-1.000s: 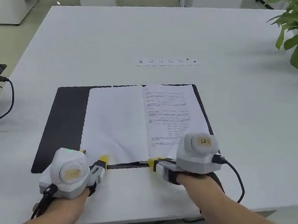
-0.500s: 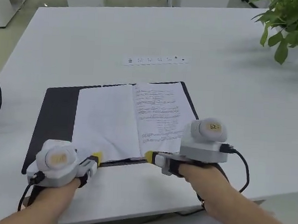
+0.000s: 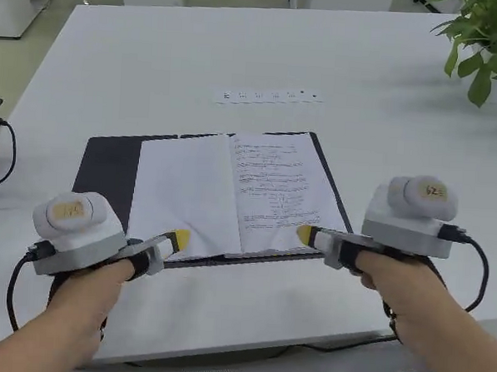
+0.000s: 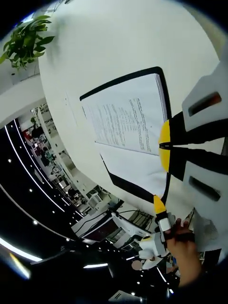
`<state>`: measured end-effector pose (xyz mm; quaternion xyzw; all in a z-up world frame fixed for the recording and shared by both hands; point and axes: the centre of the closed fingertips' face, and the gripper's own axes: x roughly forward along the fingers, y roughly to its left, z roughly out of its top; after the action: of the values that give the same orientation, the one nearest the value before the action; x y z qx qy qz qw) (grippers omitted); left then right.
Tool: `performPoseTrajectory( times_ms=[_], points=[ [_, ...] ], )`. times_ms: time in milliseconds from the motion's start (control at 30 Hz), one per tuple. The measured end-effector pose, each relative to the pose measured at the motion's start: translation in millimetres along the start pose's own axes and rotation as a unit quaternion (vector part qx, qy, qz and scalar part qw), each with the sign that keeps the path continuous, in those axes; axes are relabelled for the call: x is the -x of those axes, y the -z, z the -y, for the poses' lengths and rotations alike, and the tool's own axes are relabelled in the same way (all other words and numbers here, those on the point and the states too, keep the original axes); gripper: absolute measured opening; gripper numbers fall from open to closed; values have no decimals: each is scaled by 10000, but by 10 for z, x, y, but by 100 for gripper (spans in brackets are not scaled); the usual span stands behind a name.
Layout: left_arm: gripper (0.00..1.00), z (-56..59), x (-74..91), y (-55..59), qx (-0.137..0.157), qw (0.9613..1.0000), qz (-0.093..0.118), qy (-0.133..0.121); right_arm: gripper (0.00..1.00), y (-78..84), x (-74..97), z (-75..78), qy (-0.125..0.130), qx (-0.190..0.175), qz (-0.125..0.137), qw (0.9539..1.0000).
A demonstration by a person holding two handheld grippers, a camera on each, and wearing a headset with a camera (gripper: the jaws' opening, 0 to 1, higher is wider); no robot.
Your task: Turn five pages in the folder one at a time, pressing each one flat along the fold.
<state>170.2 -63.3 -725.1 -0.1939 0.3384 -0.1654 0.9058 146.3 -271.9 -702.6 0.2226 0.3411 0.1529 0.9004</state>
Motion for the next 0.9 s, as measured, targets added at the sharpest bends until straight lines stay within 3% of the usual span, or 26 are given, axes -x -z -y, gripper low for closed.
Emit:
performPoseTrajectory(
  times_ms=[200, 367, 567, 633, 767, 900],
  points=[
    [61, 144, 200, -152, 91, 9997, 189, 93, 0, -94, 144, 115, 162, -78, 141, 9997],
    [69, 178, 354, -234, -105, 9995, 291, 11, 7, -127, 270, 122, 306, 61, 205, 9993],
    [72, 123, 510, -264, -286, 9987, 405, -104, 18, -151, 346, 136, 427, 196, 262, 9985],
    [74, 55, 538, -258, -477, 9977, 428, -220, 21, -154, 357, 122, 405, 202, 276, 9986],
    [78, -8, 594, -232, -376, 9979, 461, -243, 27, -171, 371, 134, 458, 361, 350, 9977],
    [83, -22, 674, -218, -486, 9972, 519, -227, 39, -192, 397, 147, 518, 524, 428, 9964]
  ],
)
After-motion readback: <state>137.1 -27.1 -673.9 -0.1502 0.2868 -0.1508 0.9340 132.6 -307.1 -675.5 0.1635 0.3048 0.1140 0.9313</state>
